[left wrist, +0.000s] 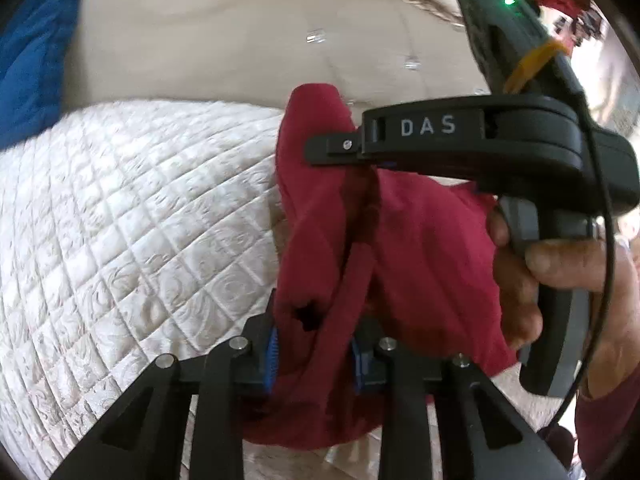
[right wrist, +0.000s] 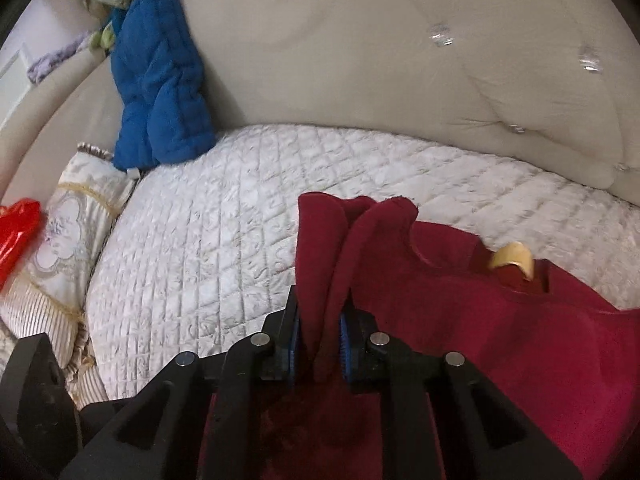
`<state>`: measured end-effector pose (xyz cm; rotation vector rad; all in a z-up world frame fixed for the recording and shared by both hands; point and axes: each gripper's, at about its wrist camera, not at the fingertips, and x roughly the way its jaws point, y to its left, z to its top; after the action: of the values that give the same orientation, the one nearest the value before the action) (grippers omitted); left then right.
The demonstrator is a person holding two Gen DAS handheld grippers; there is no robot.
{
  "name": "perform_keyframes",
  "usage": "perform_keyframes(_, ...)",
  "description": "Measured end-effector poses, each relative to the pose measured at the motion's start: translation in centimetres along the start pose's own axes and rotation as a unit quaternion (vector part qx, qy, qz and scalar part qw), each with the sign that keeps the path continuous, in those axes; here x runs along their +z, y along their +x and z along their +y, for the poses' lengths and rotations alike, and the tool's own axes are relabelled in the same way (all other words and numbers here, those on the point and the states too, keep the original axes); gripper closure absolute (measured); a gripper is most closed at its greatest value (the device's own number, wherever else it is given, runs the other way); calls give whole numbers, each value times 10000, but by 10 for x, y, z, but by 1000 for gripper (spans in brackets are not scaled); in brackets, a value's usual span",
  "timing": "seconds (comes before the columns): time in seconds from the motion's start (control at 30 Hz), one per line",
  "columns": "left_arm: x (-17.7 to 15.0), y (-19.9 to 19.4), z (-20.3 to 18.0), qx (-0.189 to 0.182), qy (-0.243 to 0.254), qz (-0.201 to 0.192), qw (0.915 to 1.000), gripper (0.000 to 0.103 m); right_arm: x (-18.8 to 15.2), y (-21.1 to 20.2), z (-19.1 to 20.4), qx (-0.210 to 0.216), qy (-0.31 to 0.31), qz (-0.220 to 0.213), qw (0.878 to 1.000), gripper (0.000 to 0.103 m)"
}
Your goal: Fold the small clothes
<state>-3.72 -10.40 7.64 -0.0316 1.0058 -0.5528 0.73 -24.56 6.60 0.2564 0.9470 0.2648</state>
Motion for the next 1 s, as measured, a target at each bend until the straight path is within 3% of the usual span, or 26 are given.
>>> perform_keyframes(0.13, 7, -17, -25, -248, 79, -117, 9996, 79, -5, -30, -11, 89, 99, -248, 9996, 103)
perform_keyframes(0.27, 12, -23, -66, 39, 585, -200, 9981, 79, -9, -63, -26, 89, 105, -404, 9991, 103)
perform_keyframes(0.5, 18, -18, -111, -56, 782, -211, 9967, 80, -15, -99, -54, -218, 159, -522, 9983, 103)
perform_keyframes(0.73, 31, -3, -138, -344, 870, -117, 9955, 80, -24, -125, -87, -466, 240, -622, 9967, 103)
perform_keyframes(1.0, 40, 33, -198, -788, 1104, 49, 9907, 80, -38, -149, -147, -573, 650, -823, 9928, 103)
